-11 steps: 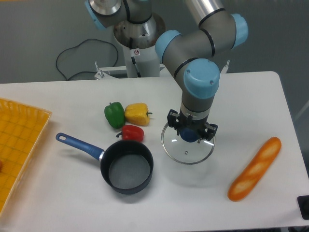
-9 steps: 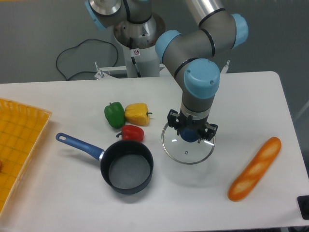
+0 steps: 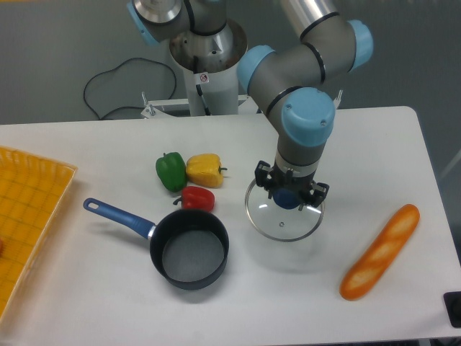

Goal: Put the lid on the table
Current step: 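Carry the glass lid by its blue knob toward the bread loaf, then lower the held glass lid flat onto the table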

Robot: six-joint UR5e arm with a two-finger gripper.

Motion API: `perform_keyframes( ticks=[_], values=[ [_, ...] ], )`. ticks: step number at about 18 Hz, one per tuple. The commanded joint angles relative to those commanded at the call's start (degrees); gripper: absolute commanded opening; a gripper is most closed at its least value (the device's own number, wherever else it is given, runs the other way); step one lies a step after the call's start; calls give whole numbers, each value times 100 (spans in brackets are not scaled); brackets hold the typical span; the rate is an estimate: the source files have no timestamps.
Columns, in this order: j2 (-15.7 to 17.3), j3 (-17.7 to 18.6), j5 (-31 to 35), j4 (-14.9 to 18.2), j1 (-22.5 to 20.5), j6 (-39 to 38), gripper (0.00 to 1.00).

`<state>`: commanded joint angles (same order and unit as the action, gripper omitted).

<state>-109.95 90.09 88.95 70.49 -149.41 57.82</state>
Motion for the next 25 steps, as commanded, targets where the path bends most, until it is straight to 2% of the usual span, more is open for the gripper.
perform_keyframes(
  ticks=[8,19,25],
  values=[
    [-246,-18,-17,-193,-360,686,48],
    [-826,-18,-9,-975,-396,704,48],
    [-940,-18,-18,-1081,-396,687,48]
  ],
)
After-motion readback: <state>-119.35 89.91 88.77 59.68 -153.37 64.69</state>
